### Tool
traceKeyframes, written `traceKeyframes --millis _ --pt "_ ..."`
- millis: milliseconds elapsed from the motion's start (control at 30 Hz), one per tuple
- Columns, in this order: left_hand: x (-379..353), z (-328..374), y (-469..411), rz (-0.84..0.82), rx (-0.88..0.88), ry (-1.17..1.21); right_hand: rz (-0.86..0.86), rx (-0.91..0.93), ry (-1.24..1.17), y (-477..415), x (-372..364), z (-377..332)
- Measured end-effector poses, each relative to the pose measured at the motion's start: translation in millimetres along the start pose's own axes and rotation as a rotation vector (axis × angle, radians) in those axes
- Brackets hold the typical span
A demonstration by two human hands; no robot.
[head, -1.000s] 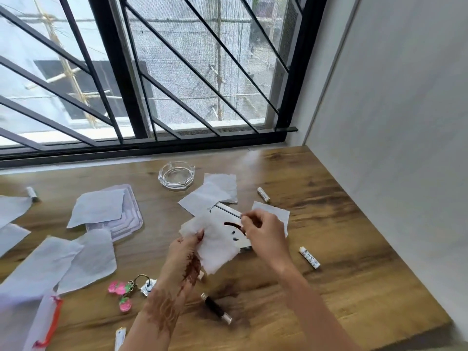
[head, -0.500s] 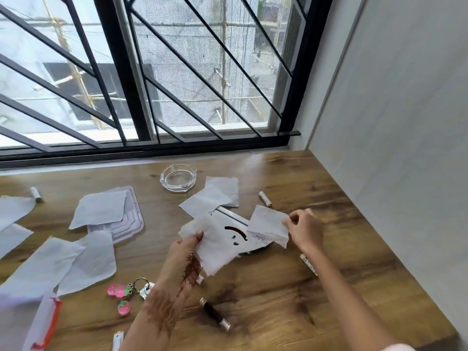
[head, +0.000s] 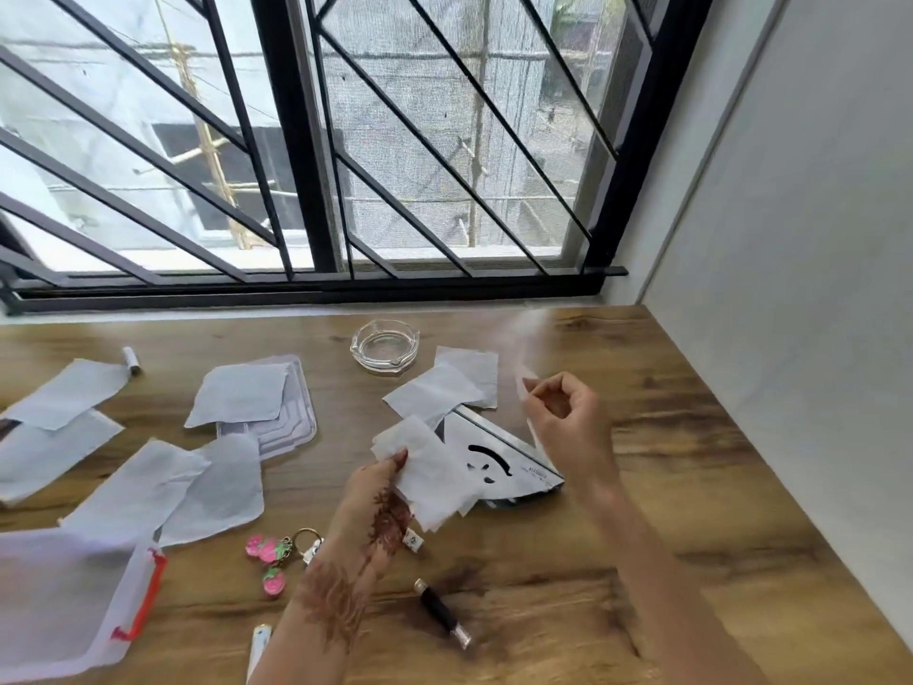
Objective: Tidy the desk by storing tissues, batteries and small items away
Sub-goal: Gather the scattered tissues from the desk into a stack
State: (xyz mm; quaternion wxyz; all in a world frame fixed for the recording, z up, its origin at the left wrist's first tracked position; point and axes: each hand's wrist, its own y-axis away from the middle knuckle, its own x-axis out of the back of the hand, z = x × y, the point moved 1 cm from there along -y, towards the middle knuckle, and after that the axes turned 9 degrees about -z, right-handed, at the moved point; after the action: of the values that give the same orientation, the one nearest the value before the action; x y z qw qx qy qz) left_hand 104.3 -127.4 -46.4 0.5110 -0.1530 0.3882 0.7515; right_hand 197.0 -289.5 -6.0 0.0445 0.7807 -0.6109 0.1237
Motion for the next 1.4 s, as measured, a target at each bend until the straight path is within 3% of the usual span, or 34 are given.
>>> traceKeyframes --millis 100,333,567,667,767,867,1000,1200,1400 --pt "2 2 0 -0.011 0.01 0.006 -0.204 0.14 0.172 14 -28 -5" --pt "3 9 4 -0.088 -0.028 0.06 -0.471 0.356 0.4 35 -66 4" --pt "6 16 6 -0.139 -0.006 0.182 -0.542 0.537 0.585 42 -82 11" --pt "12 17 3 -0.078 -0.009 0.119 -0.558 0.576 0.59 41 -84 8" --pt "18 19 -2 0.012 -0.062 0.114 -0.587 0.434 0.459 29 -83 4" --pt "20 25 -2 0.06 -0.102 0.081 -0.389 0.319 0.395 -7 -75 9" --pt "23 32 -5 0.101 -0.125 0.05 -0.2 0.155 0.532 -67 -63 38" --pt "31 42 -8 0.127 -0.158 0.048 -0.159 -0.221 0.635 -102 -62 68" --pt "40 45 -11 0.14 -0.131 0.082 -0.097 -0.355 0.463 -105 -73 71"
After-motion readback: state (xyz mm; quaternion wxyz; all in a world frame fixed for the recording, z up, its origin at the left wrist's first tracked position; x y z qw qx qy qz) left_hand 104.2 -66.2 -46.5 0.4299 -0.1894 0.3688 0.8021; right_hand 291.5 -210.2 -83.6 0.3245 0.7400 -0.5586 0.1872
